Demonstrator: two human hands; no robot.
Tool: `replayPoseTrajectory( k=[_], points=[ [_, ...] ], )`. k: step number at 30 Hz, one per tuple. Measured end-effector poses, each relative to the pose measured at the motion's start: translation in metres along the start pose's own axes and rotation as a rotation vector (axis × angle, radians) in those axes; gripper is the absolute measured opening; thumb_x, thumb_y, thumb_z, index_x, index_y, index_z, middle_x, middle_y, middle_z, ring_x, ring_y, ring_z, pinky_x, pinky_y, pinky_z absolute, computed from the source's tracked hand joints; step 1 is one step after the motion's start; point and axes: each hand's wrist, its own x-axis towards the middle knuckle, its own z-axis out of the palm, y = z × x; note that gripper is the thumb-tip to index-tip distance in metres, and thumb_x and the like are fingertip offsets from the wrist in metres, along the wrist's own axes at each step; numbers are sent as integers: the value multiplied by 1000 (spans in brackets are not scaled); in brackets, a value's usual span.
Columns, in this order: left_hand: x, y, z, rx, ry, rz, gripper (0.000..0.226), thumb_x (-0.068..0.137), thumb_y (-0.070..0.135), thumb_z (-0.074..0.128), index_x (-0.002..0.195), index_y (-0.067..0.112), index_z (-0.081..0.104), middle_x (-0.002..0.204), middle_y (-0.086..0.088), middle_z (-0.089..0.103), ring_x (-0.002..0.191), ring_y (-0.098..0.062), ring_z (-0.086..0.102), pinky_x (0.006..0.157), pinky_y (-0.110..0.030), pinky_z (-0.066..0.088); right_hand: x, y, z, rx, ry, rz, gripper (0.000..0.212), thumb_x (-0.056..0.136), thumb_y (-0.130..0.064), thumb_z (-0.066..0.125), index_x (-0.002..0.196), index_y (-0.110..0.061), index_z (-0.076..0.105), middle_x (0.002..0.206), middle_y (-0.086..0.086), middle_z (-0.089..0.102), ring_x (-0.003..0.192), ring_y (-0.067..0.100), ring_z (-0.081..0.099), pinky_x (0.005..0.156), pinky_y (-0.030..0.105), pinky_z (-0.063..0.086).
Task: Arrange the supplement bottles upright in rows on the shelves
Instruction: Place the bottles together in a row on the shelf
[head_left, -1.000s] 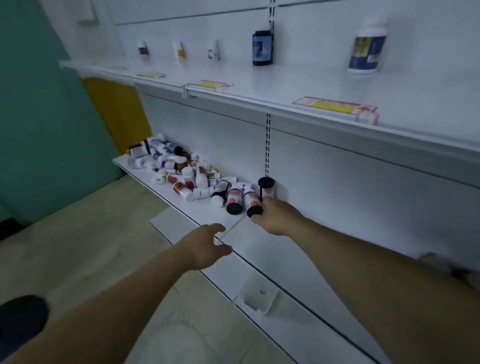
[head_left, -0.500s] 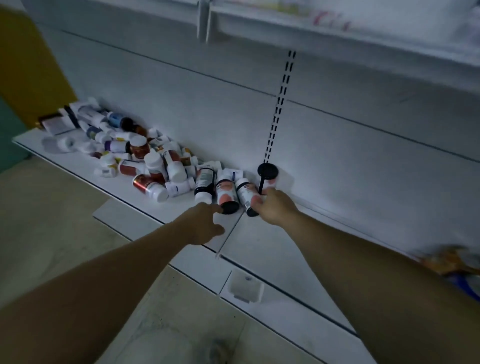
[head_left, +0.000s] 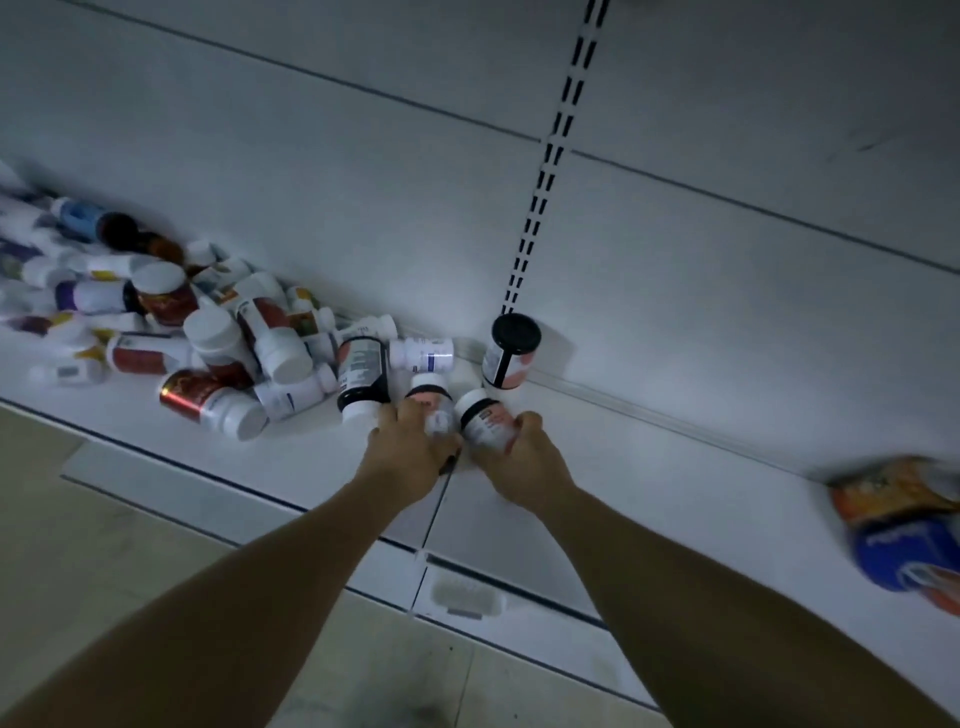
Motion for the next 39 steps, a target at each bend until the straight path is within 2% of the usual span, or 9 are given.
replayPoseTrajectory(
  k=[3,8,13,17,20,24,29,33,39],
  points=[
    [-1,8,7,-234,-19,-144,56,82,29,66,123,9,33,119,-14,41,97,-34,54,77,-37,47,-11,2,3,200,-51,155,58,76,-37,70,119,-8,42,105,10,58,90,29,64,76,42,55],
    [-44,13,-18,-844,-423,-399,56,76,15,69,125,-1,48,110,-20,62,91,-31,64,83,-40,53,-80,4,-25,1018,-111,411,26,88,-24,55,111,-12,59,94,10,67,80,23,64,63,30,51],
    [-127,18,-84,-1185,-655,-168,60,64,6,62,121,20,51,110,-14,67,95,-33,67,69,-44,55,-178,-14,-47,1342,-127,260,31,88,-35,53,109,-13,61,93,10,72,86,24,66,89,44,48],
    [-175,39,-136,-1200,-602,66,61,70,14,64,127,26,44,112,-9,67,95,-30,67,68,-45,55,-246,-49,-65,1340,-93,53,53,72,-41,63,119,-17,57,112,14,68,104,31,64,95,47,49],
    [-201,59,-172,-1226,-613,150,54,74,28,64,126,24,50,115,-7,66,96,-28,67,77,-47,53,-287,-71,-80,1407,-22,-34,50,70,-33,62,114,-12,59,104,14,70,93,28,67,77,42,55],
    [-229,77,-214,-1229,-668,287,48,77,15,56,123,24,54,118,-8,65,101,-28,66,67,-41,55,-331,-92,-101,1575,23,-106,53,78,-40,54,120,-9,57,97,14,66,88,27,64,73,40,53],
    [-266,113,-244,-1076,-570,528,42,76,20,50,107,45,63,108,3,69,96,-20,67,67,-43,56,-372,-119,-133,1357,160,-402,58,72,-41,67,122,-14,55,106,11,69,95,26,67,74,38,55],
    [-290,152,-247,-1024,-488,632,41,80,22,47,103,53,59,100,6,71,85,-17,68,63,-41,58,-389,-126,-166,1273,315,-480,45,74,-27,56,117,-14,57,106,10,70,98,28,66,84,45,54],
    [-345,245,-200,-1035,-726,766,65,88,14,55,134,55,34,117,4,66,99,-24,67,68,-37,55,-445,-62,-249,1063,629,-481,37,69,-40,64,105,-31,59,102,1,70,95,24,67,80,47,56]
  ],
)
